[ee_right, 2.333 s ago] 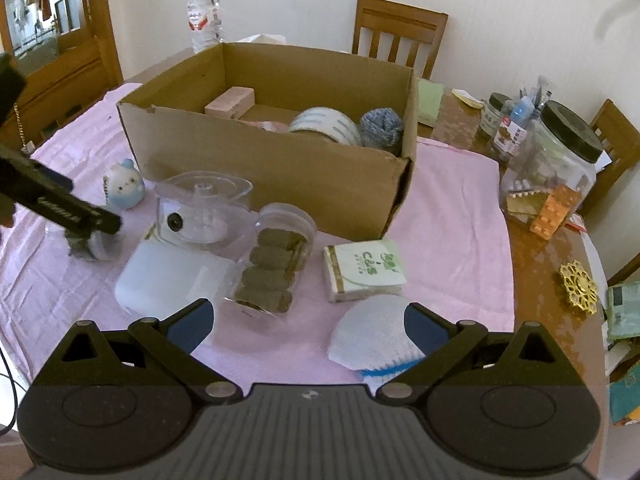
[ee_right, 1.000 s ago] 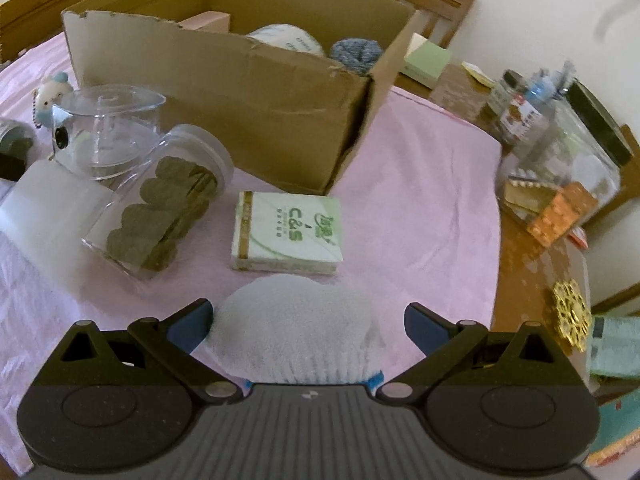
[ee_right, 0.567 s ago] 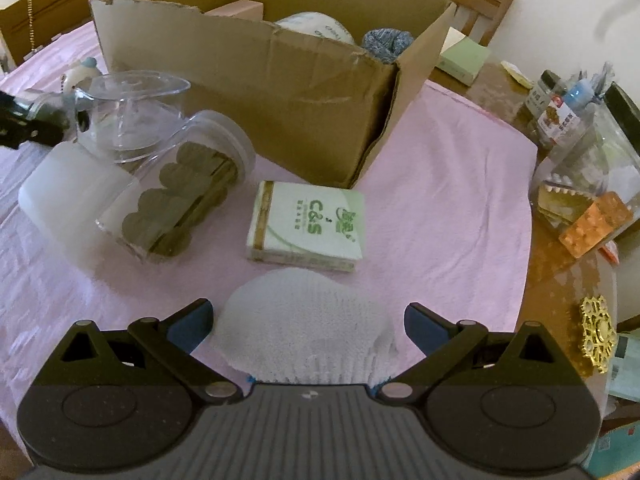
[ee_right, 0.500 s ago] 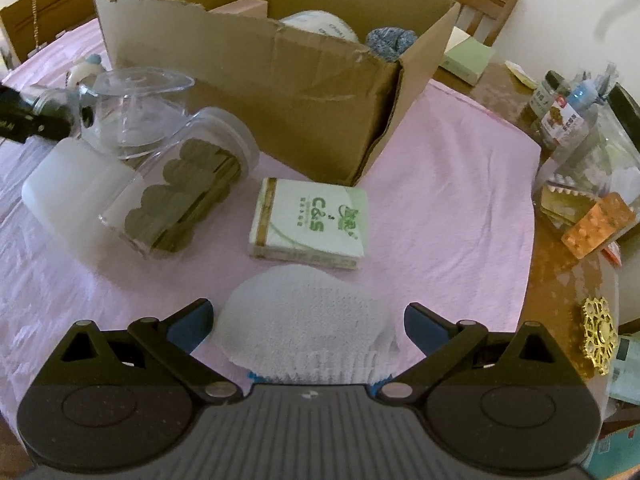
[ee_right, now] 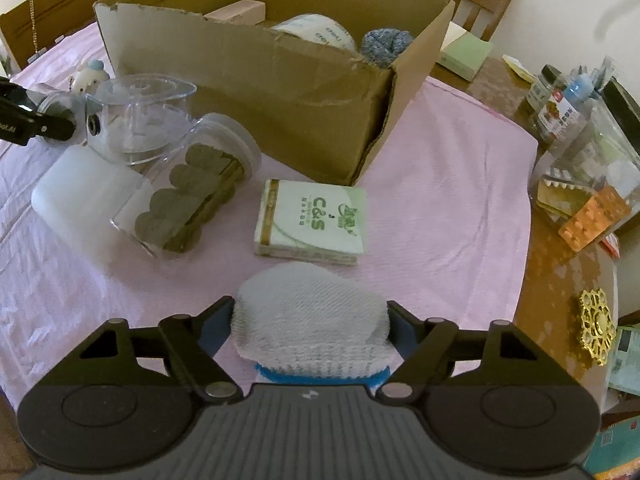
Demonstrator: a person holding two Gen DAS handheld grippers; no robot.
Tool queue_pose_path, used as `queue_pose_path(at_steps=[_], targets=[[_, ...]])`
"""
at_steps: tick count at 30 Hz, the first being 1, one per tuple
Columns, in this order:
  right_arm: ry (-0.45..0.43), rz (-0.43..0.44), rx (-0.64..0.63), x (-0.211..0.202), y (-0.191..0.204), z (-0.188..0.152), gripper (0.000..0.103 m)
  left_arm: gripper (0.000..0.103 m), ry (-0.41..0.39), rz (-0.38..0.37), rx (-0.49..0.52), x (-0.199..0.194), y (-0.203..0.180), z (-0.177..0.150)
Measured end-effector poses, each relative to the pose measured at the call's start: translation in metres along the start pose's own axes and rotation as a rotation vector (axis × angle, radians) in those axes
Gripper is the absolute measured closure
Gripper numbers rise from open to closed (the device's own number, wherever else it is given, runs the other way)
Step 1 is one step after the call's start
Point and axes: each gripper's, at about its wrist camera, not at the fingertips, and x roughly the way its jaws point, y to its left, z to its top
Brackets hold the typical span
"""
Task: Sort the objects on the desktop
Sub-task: 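Grasp the clear jar of dark food with left tool while right tool grasps the glove, then carry jar and glove over the box and open both tools to drop them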
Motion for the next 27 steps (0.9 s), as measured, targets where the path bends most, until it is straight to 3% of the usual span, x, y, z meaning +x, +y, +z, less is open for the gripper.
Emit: queue_pose_path(at_steps=[12, 27], targets=[[-0.029, -0.021, -0.022, -0.028, 0.008, 0.008, 0.024, 0.026, -0.047, -0.069, 0.122, -0.032, -0.002, 0.009], [-0.161, -0.033, -0.128, -0.085, 0.035, 0.048, 0.024, 0.026, -0.165, -0.137, 0.24, -0.081, -0.013, 0.036]])
